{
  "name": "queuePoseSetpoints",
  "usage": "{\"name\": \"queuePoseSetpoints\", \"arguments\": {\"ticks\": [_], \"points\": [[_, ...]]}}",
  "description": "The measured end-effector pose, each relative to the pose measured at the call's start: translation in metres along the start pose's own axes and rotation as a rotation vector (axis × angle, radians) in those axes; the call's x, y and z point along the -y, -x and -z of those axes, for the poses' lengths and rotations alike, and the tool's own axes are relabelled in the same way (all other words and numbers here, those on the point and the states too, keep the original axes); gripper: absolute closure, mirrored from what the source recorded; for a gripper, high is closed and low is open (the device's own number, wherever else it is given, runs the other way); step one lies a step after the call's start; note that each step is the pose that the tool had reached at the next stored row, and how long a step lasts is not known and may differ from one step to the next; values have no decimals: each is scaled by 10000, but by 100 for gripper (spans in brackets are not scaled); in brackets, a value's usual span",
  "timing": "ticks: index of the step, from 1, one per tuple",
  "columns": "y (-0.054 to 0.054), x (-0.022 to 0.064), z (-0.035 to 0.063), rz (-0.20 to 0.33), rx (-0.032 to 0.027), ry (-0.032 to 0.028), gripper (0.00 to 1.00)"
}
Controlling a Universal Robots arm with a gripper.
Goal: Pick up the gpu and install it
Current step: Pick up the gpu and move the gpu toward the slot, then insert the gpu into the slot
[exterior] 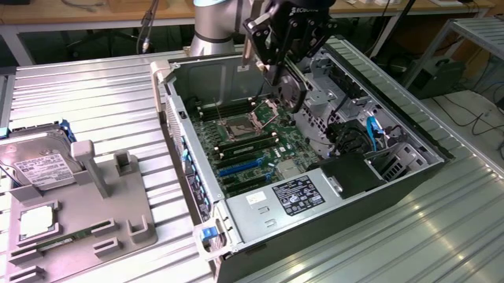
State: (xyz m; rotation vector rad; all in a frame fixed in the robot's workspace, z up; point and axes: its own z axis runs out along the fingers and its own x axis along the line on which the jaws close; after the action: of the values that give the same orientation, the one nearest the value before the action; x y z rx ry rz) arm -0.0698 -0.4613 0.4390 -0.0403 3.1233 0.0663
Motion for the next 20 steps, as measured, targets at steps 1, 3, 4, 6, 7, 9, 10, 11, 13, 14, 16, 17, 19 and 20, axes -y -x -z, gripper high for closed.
{"name": "queuePoseSetpoints", "arguments": {"ticks": [1, 3, 4, 6, 7, 9, 10, 11, 13, 14, 16, 17, 19, 20], "points": [[17, 0, 0, 0, 0, 0, 72], [51, 1, -1, 1, 0, 0, 72], [71, 2, -1, 1, 0, 0, 72], [108, 3, -2, 1, 0, 0, 72], [130, 3, -2, 0, 0, -1, 72], [187, 5, -4, 0, 0, 0, 72], [226, 6, -5, 1, 1, -1, 72], [226, 6, -4, 1, 1, 0, 72], [227, 6, -5, 1, 0, 0, 72], [227, 6, -5, 1, 0, 0, 72], [227, 6, -5, 1, 0, 0, 72], [227, 6, -5, 1, 0, 1, 72], [227, 6, -5, 1, 0, 1, 72], [226, 6, -5, 27, -1, 1, 72]]}}
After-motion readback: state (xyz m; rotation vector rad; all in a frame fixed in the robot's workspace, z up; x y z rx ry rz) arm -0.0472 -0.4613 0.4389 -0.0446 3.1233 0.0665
